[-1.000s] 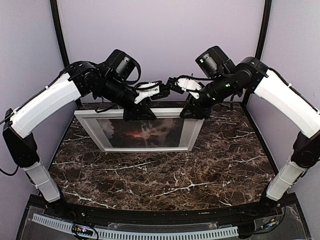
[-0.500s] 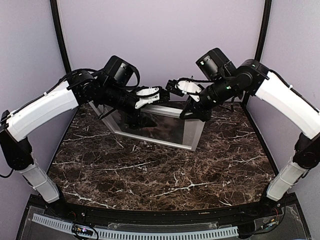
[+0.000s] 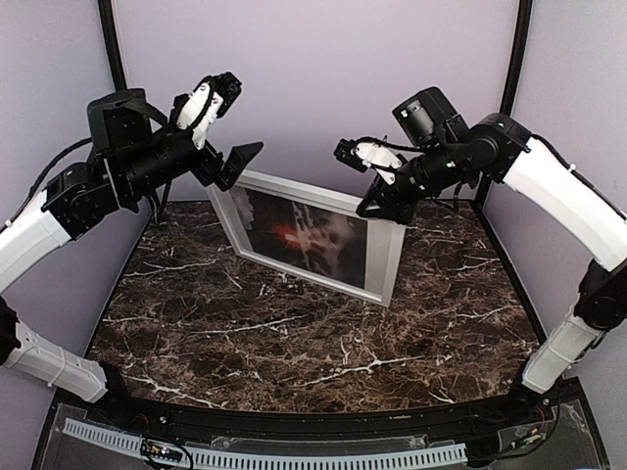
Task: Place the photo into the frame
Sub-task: Turn over the photo frame.
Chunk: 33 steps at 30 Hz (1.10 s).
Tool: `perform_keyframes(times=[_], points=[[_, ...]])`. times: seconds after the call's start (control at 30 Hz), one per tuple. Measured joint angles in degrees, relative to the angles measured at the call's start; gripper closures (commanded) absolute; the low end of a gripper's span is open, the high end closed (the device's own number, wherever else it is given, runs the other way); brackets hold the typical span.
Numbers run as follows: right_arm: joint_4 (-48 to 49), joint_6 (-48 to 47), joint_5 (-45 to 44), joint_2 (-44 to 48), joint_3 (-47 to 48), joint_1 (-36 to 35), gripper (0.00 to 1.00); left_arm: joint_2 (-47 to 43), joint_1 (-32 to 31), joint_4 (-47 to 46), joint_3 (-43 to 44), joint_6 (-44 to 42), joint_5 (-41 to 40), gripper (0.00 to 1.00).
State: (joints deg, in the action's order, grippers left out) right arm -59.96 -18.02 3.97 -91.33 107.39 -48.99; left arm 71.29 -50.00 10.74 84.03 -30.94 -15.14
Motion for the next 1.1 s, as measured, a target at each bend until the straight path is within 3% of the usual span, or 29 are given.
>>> perform_keyframes(times=[0.23, 0.5, 0.83, 1.1], points=[[1.42, 8.07, 2.62, -0.02, 0.46, 6.75, 1.0, -2.47, 1.01, -2.45, -3.04, 5.38, -7.78, 0.01], [7.87, 26.75, 7.52, 0.66, -4.13, 17.29, 1.0, -1.49, 3.65, -0.28, -7.52, 12.63, -10.12, 0.01], [28.35, 48.85, 13.79, 7.39, -26.67, 23.1, 1.0, 2.47, 4.15, 0.09, -11.85, 20.61, -7.96, 0.01], [52.59, 66.77, 17.59, 15.89, -53.37, 23.19, 0.94, 5.07, 4.15, 0.04, -14.14, 23.76, -4.68, 0.01]])
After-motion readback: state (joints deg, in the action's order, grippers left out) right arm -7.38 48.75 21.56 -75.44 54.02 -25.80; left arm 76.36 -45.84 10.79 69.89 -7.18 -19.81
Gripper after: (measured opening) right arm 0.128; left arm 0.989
